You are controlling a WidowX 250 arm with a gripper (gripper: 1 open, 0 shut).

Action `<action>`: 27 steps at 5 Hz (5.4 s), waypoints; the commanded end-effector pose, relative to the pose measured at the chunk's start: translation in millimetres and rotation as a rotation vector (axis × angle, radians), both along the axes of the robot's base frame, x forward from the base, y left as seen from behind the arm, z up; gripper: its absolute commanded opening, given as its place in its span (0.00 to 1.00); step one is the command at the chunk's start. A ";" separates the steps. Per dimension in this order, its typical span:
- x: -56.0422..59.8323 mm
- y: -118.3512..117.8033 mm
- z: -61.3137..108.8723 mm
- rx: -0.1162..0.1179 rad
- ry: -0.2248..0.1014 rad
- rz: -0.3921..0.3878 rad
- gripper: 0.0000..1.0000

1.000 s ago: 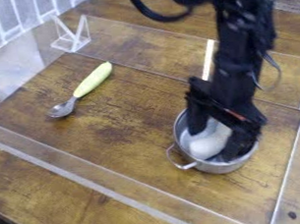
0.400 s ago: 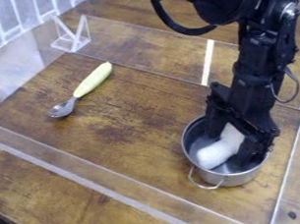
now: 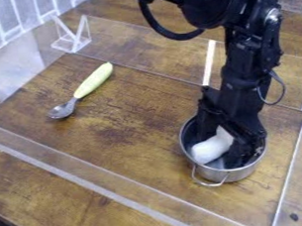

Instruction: Remove the mushroom from the silver pot and put it on the table

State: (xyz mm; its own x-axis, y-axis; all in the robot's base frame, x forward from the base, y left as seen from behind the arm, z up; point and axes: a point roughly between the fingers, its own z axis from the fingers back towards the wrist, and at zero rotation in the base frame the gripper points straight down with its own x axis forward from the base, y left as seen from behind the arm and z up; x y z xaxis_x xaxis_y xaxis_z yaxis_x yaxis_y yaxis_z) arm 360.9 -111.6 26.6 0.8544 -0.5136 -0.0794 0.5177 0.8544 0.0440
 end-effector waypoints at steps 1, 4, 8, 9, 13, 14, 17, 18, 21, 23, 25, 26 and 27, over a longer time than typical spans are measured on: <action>2.3 7.6 23.4 -0.014 -0.049 0.058 1.00; 13.8 34.0 36.5 -0.004 -0.073 0.106 1.00; 18.2 23.4 49.6 -0.010 -0.097 0.138 1.00; 22.1 17.7 52.6 -0.010 -0.102 0.132 1.00; 34.9 51.8 82.2 -0.003 -0.148 0.165 0.00; 26.0 68.5 97.2 -0.009 -0.147 0.138 0.00; -9.5 93.9 139.6 0.001 -0.172 0.351 0.00; -25.6 123.4 122.2 0.002 -0.147 0.447 0.00; -25.6 162.6 105.1 -0.028 -0.113 0.473 0.00; -25.9 170.8 89.7 -0.065 -0.088 0.550 0.00; -16.2 161.5 67.1 -0.094 -0.065 0.599 0.00; -5.1 146.8 60.9 -0.099 -0.062 0.581 0.00; 7.5 132.0 64.5 -0.110 -0.072 0.579 0.00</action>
